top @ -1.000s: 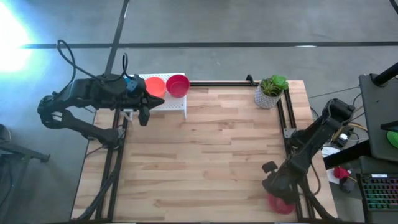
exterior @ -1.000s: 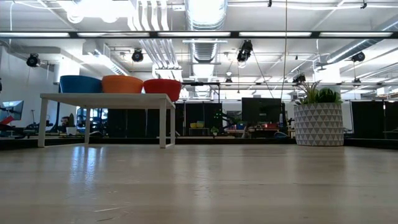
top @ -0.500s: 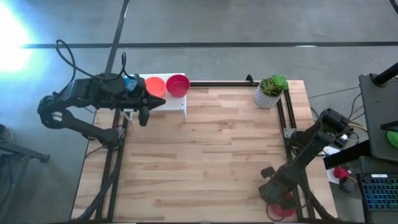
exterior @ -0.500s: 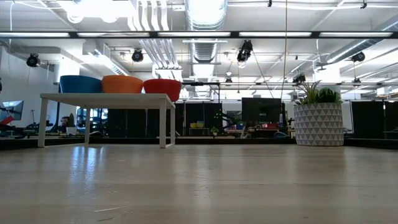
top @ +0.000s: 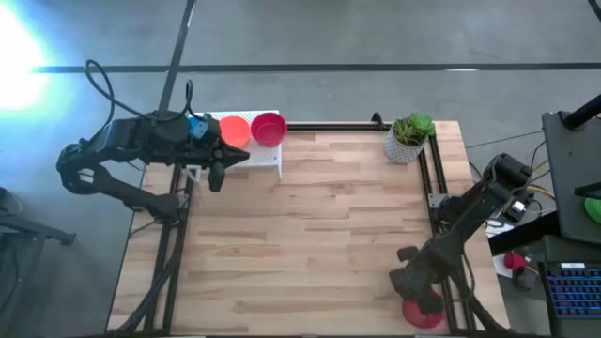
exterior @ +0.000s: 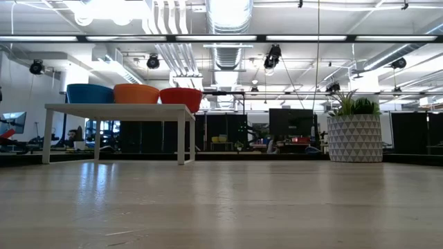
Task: Pick & Place Mini bowls
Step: Stack the red bowl on top of the red bowl on the shelf
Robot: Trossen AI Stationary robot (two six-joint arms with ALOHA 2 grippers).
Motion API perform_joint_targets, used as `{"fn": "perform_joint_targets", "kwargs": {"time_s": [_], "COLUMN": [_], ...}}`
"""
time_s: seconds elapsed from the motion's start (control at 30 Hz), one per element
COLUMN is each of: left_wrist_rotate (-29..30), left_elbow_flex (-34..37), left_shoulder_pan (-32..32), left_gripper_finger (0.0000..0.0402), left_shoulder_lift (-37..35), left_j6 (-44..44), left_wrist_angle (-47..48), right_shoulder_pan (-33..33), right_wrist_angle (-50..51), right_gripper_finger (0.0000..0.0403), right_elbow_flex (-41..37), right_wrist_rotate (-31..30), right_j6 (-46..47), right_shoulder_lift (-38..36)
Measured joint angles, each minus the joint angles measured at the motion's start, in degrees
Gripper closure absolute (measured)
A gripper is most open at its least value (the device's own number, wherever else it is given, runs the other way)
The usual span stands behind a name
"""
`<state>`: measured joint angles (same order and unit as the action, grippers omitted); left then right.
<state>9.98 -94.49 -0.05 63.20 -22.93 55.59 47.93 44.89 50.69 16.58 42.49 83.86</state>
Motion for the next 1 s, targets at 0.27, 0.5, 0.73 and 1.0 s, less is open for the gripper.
{"fn": "perform_joint_targets", "kwargs": {"time_s": [0.27,0.5,0.73,1.0], "left_wrist_rotate": [-0.50,-3.32,-3.54,-3.95], "left_elbow_flex": [0.01,0.01,0.01,0.01], "left_shoulder_pan": [-0.07,-0.07,-0.09,-0.13], "left_gripper_finger": [0.0401,0.0401,0.0401,0.0401], "left_shoulder_lift": [0.00,0.00,0.00,-0.36], "left_j6": [2.52,7.13,9.66,11.13], "left_wrist_angle": [2.76,4.15,7.15,8.15], "right_shoulder_pan": [-13.69,-33.01,-44.28,-49.43], "right_wrist_angle": [3.09,3.30,2.81,2.76], "right_gripper_finger": [0.0394,0.0395,0.0395,0.0395], "right_elbow_flex": [5.45,10.17,19.71,29.95], "right_wrist_rotate": [-9.48,-8.99,-6.34,-1.48], "right_j6": [0.59,2.67,0.17,-6.65], "right_shoulder_lift": [-5.43,-3.01,5.44,20.36]}}
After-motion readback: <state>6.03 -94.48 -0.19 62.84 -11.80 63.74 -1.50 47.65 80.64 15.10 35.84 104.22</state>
